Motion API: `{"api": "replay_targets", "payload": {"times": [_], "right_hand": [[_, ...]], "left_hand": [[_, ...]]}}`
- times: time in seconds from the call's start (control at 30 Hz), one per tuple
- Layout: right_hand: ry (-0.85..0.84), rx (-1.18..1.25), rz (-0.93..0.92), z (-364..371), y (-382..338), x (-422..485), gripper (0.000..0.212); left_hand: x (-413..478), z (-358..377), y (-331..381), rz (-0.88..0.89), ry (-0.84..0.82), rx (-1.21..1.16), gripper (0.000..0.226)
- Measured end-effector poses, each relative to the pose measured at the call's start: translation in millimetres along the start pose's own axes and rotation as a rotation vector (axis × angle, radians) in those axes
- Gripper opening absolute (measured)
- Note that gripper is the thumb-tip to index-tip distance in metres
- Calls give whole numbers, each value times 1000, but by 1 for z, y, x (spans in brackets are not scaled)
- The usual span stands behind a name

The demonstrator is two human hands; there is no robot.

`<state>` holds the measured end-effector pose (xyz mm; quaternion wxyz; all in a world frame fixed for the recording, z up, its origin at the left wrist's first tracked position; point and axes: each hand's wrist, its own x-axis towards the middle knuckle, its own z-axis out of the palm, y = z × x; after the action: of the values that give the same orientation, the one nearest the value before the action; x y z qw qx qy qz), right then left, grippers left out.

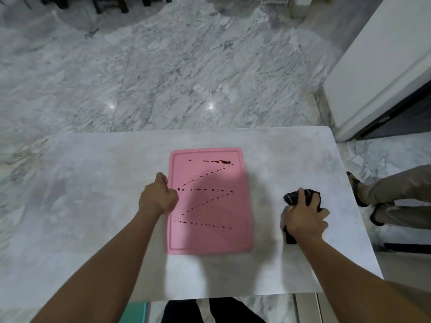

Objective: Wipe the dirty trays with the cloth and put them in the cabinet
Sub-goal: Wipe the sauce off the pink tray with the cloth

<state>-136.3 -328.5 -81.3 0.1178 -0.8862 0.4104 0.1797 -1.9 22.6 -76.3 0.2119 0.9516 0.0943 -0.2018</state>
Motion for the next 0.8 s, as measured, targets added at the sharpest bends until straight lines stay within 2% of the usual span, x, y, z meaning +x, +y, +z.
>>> {"api": "replay_targets", "payload": {"times": [0.1,0.2,0.33,0.47,0.6,0.7,0.8], "right_hand": [[103,64,-76,-4,-1,8,49],[135,303,-106,-26,-32,27,40],[122,412,-463,-56,-122,32,45],[76,416,-832,-43,-217,11,44],[98,260,-1067,10,-264,-8,41],[128,-59,-1072,55,-272,-9,46],[171,-160,-1095,78,-266,-5,54]], "left_hand": [[1,-2,-3,16,-27,18,26],[1,-4,-7,61,-7,59,25],[15,-6,-9,117,164,22,23],[49,-5,-6,219,248,32,33],[74,10,-11,354,347,197,38],[81,25,-20,424,442,185,39],[80,34,-22,429,470,186,45]]}}
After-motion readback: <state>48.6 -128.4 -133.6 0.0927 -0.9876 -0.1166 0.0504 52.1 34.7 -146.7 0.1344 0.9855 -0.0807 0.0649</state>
